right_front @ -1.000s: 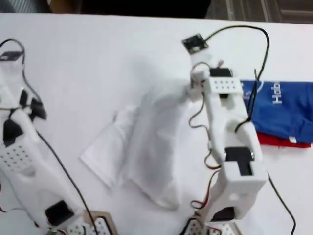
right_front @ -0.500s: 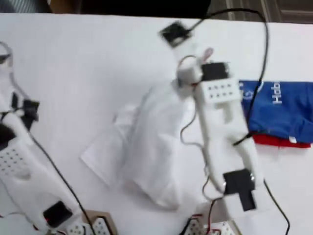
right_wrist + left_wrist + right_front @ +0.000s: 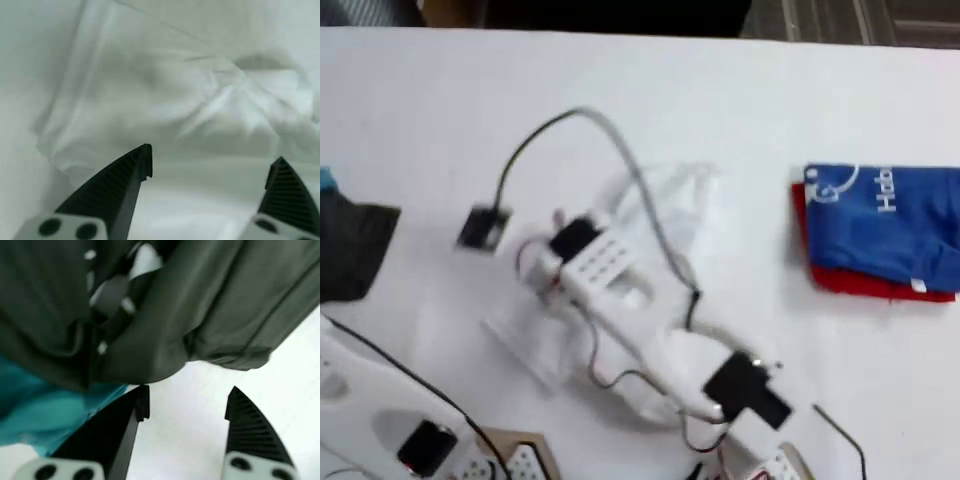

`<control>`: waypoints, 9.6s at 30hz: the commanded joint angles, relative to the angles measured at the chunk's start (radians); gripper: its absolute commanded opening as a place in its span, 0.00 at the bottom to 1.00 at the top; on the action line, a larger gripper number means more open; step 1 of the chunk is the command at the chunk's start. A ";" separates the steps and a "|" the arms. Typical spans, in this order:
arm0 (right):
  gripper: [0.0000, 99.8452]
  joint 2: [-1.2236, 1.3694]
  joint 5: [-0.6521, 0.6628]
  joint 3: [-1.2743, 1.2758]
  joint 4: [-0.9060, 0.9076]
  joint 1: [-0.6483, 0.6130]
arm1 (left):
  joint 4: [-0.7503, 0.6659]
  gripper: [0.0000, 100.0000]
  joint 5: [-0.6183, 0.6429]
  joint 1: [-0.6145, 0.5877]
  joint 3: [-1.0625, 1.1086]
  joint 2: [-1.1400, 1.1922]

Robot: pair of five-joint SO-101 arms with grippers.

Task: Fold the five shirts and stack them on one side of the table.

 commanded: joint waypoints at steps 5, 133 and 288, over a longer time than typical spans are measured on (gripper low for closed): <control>0.36 0.203 -0.002 -0.003 -0.145 -0.010 | 0.014 0.26 -0.009 -0.026 -0.041 -0.060; 0.02 0.532 0.000 -1.582 0.363 0.796 | -0.006 0.26 -0.025 1.235 0.518 -0.606; 0.02 -0.799 0.190 -1.195 0.266 0.719 | -0.035 0.03 -0.132 0.787 0.392 -1.617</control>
